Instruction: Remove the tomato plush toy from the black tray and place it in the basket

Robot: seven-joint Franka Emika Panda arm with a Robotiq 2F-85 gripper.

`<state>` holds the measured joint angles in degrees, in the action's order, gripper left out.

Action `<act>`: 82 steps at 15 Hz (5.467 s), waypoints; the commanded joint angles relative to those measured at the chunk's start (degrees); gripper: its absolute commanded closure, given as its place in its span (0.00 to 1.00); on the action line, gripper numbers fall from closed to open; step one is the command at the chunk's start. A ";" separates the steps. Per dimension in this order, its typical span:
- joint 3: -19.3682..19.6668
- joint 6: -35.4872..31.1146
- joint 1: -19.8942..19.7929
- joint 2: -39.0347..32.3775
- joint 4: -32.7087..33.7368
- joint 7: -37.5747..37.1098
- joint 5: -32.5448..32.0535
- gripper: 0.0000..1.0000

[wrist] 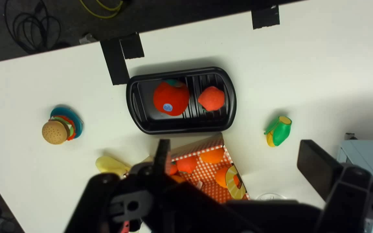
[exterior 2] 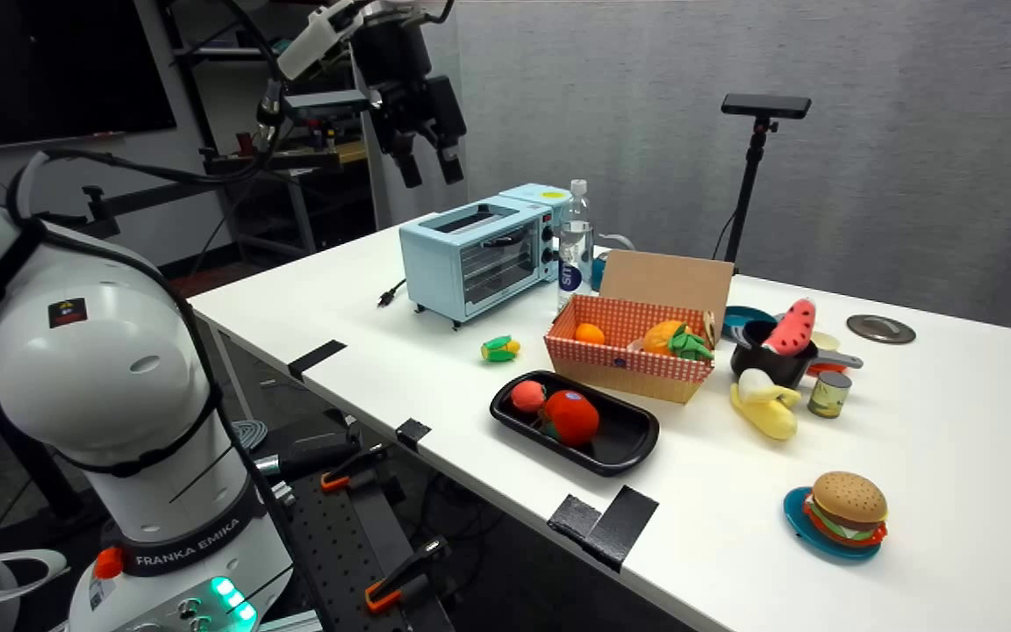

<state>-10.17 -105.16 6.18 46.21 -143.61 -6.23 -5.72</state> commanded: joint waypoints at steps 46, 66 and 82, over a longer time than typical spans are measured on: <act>0.23 16.09 0.63 -10.71 4.61 -2.52 -7.41 0.00; 3.84 -26.30 -4.52 -38.13 -7.24 -4.10 -18.03 0.00; 6.76 -32.45 -3.87 -48.36 -5.19 -5.76 -21.44 0.00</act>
<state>-4.33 -136.98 1.88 -1.78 -149.21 -11.45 -25.59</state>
